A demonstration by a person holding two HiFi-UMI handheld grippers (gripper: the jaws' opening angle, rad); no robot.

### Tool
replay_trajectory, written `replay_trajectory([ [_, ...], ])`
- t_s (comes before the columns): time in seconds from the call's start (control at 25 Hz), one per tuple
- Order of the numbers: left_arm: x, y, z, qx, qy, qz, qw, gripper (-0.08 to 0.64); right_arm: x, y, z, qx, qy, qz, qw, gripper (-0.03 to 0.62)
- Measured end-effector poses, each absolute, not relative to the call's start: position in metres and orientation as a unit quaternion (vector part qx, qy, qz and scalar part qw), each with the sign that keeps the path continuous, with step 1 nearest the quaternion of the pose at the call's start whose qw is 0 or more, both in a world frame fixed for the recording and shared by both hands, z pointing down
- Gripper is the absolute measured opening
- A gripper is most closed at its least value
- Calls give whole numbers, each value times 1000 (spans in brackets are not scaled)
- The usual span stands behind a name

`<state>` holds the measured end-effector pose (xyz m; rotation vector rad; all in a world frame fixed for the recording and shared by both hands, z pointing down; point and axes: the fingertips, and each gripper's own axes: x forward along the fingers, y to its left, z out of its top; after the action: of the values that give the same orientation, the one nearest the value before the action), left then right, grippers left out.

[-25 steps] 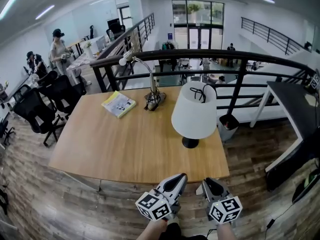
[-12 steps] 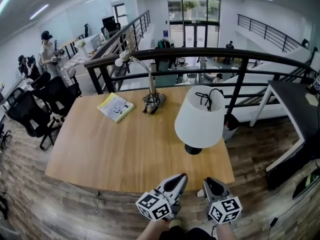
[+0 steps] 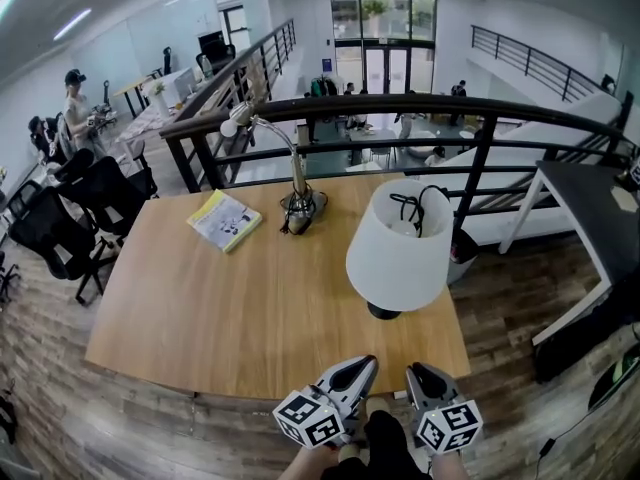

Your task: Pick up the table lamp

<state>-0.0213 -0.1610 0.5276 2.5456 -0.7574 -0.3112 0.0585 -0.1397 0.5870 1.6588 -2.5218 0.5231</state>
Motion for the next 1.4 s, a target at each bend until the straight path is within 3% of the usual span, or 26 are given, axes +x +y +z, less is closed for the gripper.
replay_trajectory([
  [0.6, 16, -206, 513, 925, -213, -167, 266, 15, 77, -191, 593, 531, -828, 173, 51, 64],
  [0.64, 19, -209, 513, 923, -208, -176, 273, 25, 80, -194, 594, 532, -827, 175, 51, 64],
  [0.72, 24, -215, 513, 919, -198, -187, 284, 121, 84, -199, 597, 532, -826, 179, 52, 66],
  [1.4, 46, -246, 494, 906, -149, -265, 295, 149, 98, -227, 606, 518, -833, 180, 74, 66],
])
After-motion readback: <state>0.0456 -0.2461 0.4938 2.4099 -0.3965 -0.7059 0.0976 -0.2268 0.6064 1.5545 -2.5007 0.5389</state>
